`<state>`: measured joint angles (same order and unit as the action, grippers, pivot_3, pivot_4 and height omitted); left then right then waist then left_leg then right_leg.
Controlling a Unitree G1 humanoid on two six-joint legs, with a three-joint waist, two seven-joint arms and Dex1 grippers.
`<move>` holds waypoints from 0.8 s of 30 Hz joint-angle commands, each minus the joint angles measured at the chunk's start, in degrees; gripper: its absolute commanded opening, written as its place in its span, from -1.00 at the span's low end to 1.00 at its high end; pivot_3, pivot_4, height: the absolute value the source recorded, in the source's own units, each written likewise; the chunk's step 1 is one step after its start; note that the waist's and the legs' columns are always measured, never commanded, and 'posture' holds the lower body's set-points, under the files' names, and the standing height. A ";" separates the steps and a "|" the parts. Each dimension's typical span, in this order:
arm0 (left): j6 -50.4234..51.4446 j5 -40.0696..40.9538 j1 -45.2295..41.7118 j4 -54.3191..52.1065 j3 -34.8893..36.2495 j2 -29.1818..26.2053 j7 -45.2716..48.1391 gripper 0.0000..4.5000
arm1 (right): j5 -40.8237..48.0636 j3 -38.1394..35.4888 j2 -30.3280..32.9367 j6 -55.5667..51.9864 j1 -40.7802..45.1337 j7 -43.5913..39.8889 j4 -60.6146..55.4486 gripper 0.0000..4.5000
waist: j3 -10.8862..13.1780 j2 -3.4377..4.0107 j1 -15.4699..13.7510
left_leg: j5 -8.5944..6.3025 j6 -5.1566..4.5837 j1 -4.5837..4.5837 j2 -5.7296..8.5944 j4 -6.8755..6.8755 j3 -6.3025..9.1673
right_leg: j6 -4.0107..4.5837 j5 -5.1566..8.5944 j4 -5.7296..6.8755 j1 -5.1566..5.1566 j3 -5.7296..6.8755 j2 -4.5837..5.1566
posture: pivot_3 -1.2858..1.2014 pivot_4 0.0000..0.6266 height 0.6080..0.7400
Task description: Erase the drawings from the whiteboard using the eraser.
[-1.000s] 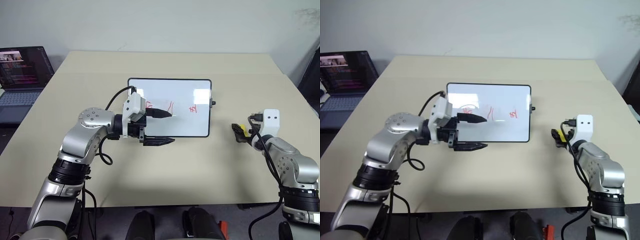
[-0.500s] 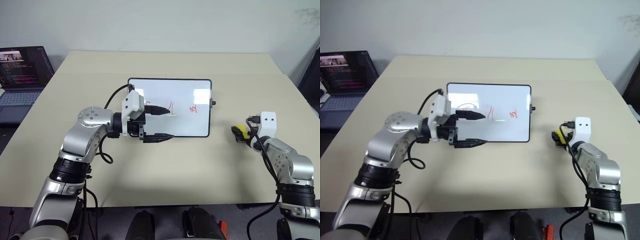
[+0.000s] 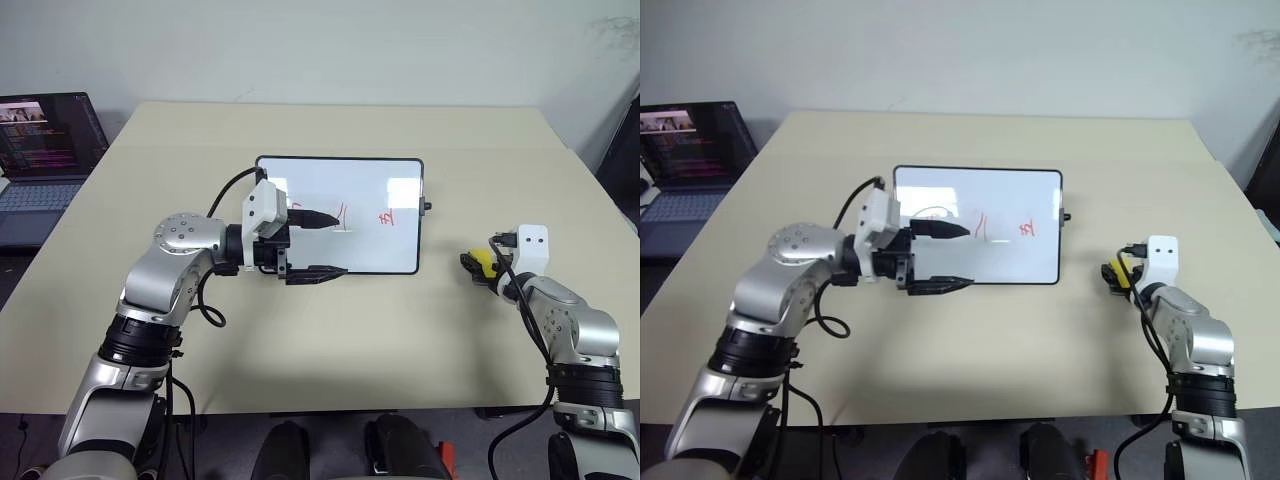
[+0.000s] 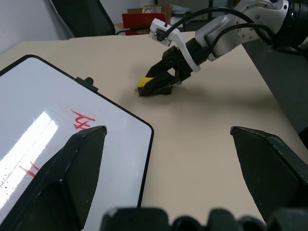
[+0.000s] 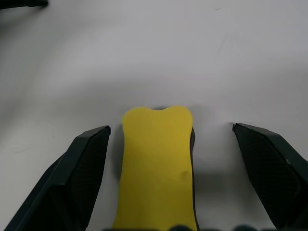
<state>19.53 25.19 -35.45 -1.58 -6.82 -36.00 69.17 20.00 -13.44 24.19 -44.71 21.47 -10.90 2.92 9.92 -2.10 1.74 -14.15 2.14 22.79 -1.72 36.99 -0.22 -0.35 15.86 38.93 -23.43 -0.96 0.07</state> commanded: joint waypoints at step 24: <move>-1.52 -0.18 0.48 -1.22 1.15 0.55 -0.94 1.00 | -4.29 0.18 -2.40 2.03 -3.53 3.35 -9.84 0.91 | 0.00 0.00 0.01 | 0.00 0.00 -0.01 -0.01 0.00 0.00 | 0.00 0.00 0.03 0.00 -0.01 0.00 | 0.03 -0.52 1.00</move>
<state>19.11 25.04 -34.37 -1.60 -6.73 -35.65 68.18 16.27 -12.70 21.82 -44.10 17.97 -7.79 -4.27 9.92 -2.10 1.76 -14.15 2.14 22.78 -1.74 37.00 -0.22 -0.34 15.86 38.96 -23.43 -0.97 0.08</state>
